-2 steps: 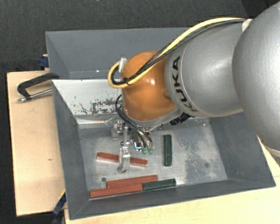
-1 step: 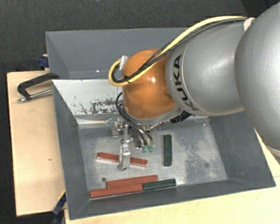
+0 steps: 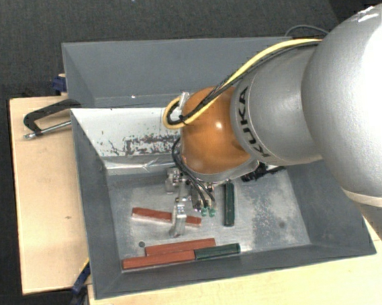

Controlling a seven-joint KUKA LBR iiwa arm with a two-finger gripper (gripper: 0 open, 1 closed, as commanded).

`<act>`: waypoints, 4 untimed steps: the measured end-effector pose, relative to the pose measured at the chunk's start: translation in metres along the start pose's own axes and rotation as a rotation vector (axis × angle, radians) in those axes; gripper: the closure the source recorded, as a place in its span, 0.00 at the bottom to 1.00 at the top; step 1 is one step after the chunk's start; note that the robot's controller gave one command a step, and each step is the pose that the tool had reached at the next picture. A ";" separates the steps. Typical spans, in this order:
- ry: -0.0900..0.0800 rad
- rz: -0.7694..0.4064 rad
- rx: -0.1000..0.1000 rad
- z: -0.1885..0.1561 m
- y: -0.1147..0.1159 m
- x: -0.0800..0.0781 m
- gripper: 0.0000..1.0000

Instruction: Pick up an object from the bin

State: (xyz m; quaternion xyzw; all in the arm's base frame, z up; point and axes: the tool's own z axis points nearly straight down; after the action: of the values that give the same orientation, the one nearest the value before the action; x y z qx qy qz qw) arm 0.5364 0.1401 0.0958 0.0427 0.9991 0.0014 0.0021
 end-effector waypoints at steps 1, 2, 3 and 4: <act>0.006 -0.073 0.003 0.024 -0.006 0.004 0.00; 0.000 0.144 0.000 0.025 0.015 0.001 0.00; 0.004 -0.052 0.001 0.024 0.002 0.003 0.00; 0.001 0.143 0.000 0.024 0.016 0.000 1.00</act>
Offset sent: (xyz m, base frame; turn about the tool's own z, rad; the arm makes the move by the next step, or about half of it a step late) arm 0.0003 0.0166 -0.0258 0.1474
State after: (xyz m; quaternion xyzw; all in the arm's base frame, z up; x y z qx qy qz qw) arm 0.5375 0.1563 0.0715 0.1138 0.9935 0.0015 0.0016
